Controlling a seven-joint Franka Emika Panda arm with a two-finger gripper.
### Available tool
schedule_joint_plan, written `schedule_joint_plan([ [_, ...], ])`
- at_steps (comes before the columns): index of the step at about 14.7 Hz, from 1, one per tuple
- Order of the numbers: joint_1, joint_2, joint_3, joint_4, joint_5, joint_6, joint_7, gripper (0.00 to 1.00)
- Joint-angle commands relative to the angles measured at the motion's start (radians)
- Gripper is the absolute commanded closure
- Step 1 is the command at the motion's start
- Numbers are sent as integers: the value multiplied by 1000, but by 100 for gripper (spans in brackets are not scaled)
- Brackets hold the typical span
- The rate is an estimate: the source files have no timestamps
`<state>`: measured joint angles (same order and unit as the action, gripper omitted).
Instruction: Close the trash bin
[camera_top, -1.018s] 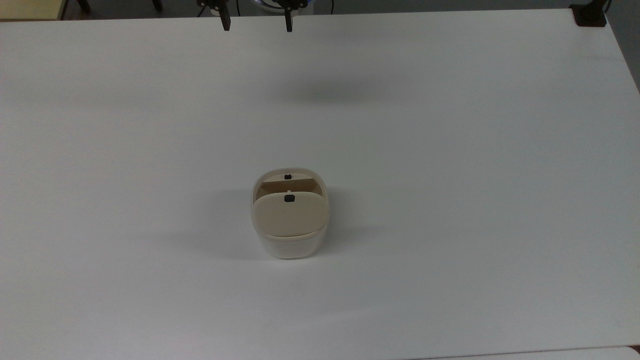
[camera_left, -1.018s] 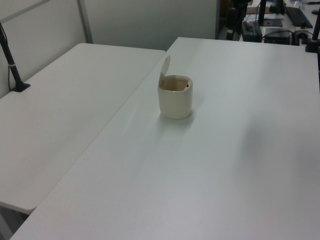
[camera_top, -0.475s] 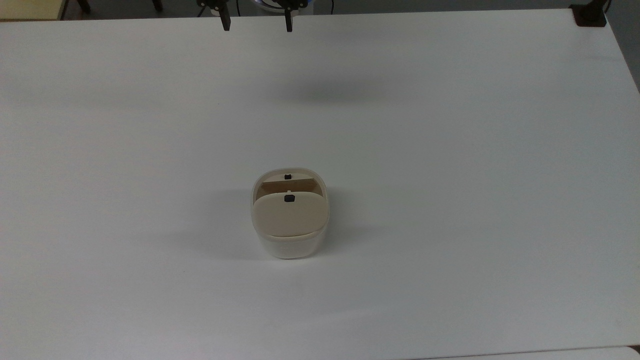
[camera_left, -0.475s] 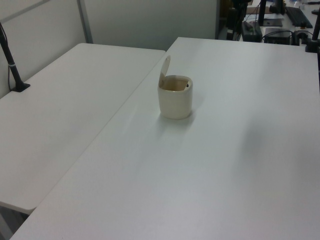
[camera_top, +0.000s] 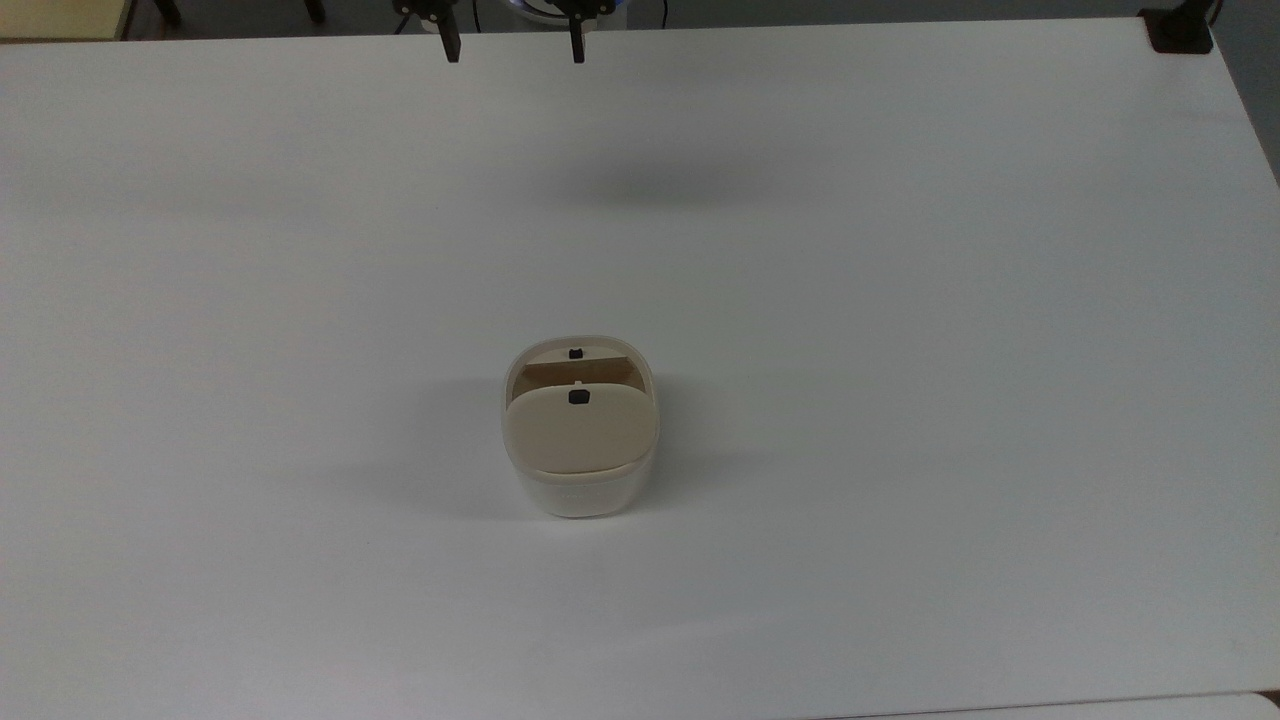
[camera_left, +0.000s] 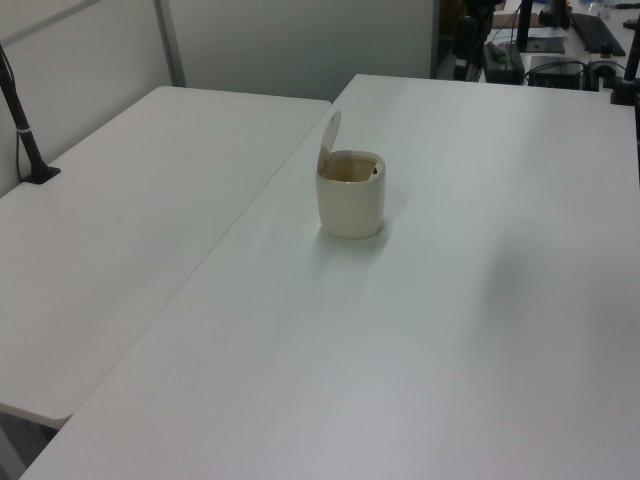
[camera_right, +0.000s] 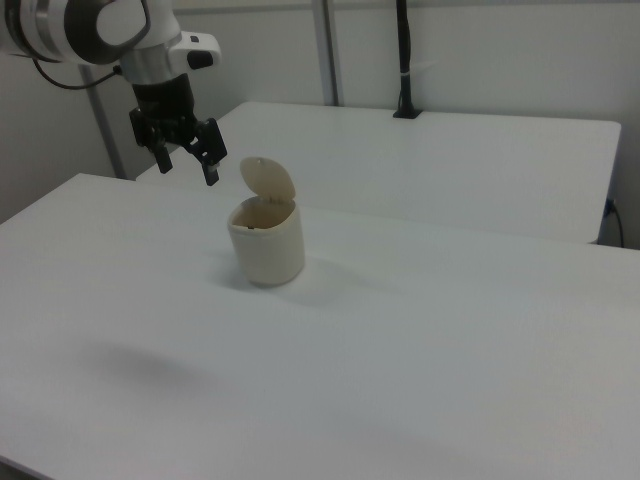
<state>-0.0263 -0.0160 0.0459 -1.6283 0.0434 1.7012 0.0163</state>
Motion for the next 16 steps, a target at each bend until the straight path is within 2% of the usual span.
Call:
schedule_joint_plan([
  [1,-7,-15,-8,-15,6,0,-55,2],
  [3,-11,-6,-8,-13,13,8,-55,11],
  [4,-11,-2,-8,-8,16,9,-52,19],
  [6,-6,22,-8,11,22,15,-30,49],
  [8,-4,57,-8,36,77,137,44,90],
  [9,-4,74,-9,48,85,206,141,100],
  [12,28,166,-8,111,73,343,419,100],
  [16,42,257,-8,194,73,426,621,100],
])
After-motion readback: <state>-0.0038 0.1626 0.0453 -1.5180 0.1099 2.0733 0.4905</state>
